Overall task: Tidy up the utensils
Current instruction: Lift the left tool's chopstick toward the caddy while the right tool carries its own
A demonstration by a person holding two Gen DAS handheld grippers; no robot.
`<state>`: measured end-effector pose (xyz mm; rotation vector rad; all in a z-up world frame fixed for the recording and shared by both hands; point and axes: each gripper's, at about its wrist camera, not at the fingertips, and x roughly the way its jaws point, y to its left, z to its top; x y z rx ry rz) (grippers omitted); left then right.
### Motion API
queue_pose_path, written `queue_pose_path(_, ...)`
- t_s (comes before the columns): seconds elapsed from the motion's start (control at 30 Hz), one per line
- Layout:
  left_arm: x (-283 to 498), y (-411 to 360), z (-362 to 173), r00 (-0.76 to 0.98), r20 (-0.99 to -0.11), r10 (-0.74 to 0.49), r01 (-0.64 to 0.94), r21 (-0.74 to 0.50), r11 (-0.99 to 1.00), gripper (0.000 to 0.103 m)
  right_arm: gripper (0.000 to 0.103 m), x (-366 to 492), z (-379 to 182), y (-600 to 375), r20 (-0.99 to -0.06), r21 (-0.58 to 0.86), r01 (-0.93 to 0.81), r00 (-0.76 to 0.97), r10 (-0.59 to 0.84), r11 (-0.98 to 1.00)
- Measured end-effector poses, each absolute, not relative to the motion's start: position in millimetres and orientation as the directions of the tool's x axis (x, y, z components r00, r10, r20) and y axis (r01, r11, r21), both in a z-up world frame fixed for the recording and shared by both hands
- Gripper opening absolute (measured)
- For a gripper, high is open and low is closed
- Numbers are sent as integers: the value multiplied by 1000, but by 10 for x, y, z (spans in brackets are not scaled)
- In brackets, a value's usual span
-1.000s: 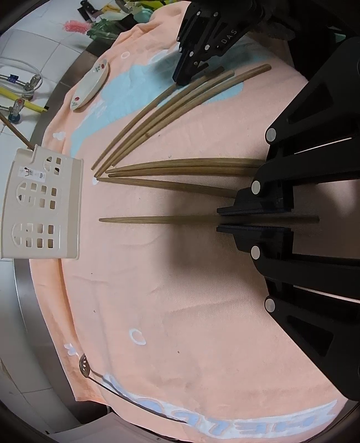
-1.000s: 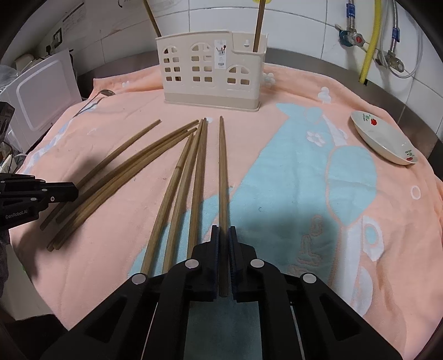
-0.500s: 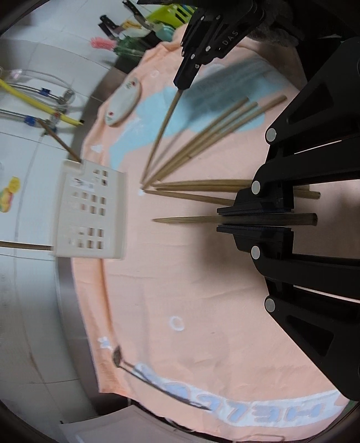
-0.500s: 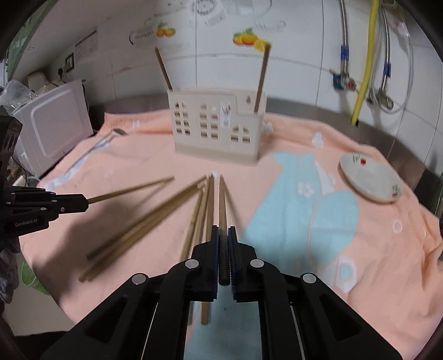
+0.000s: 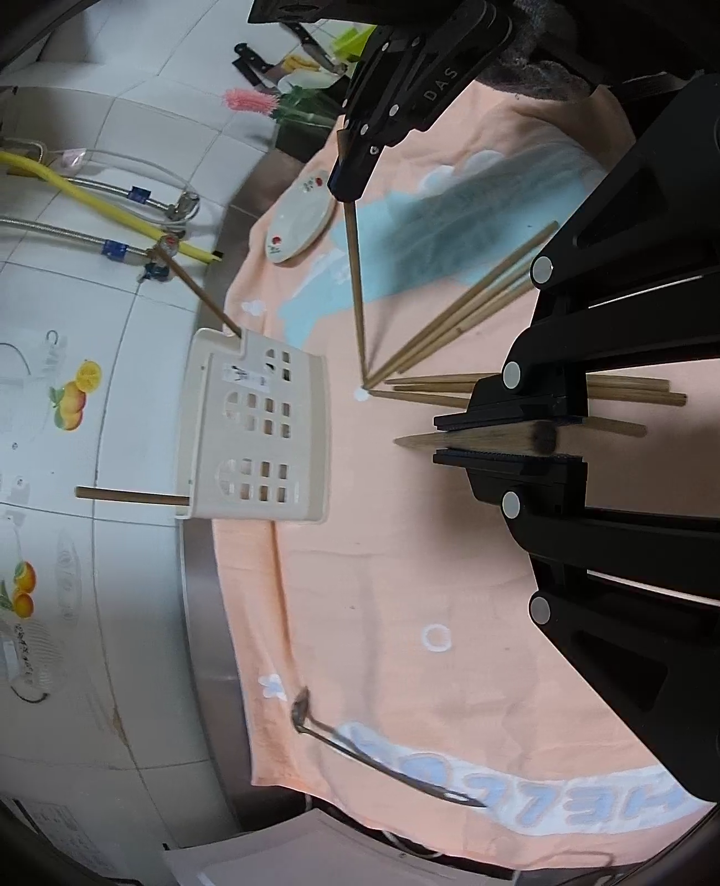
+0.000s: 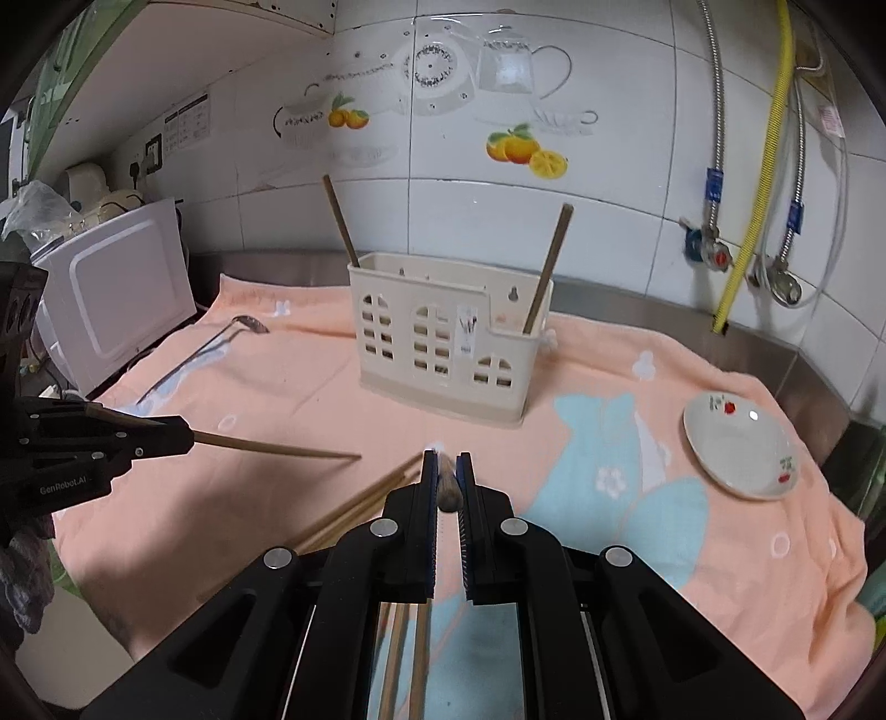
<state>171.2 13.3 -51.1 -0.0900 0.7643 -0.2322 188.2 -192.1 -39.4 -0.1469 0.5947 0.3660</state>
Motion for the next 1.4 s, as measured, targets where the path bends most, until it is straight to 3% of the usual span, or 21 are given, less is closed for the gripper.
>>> queue_pose_path(0.63, 2284, -11, 86, 735, -629, -254, 241, -108, 965, 5, 6, 2390, 280, -1840, -560, -30, -412, 762, 326, 911)
queue_pose_path(1.17, 2637, -64, 1086, 836, -490, -249, 258, -50, 965, 5, 6, 2684, 1069, -1941, -490, -28, -385, 810, 323, 923)
queue_pose_path(1.4, 2873, -35, 1276, 862, -458, -217, 227, -34, 973, 5, 6, 2874, 1304, -1956, -461, -14, -367, 828, 320, 930)
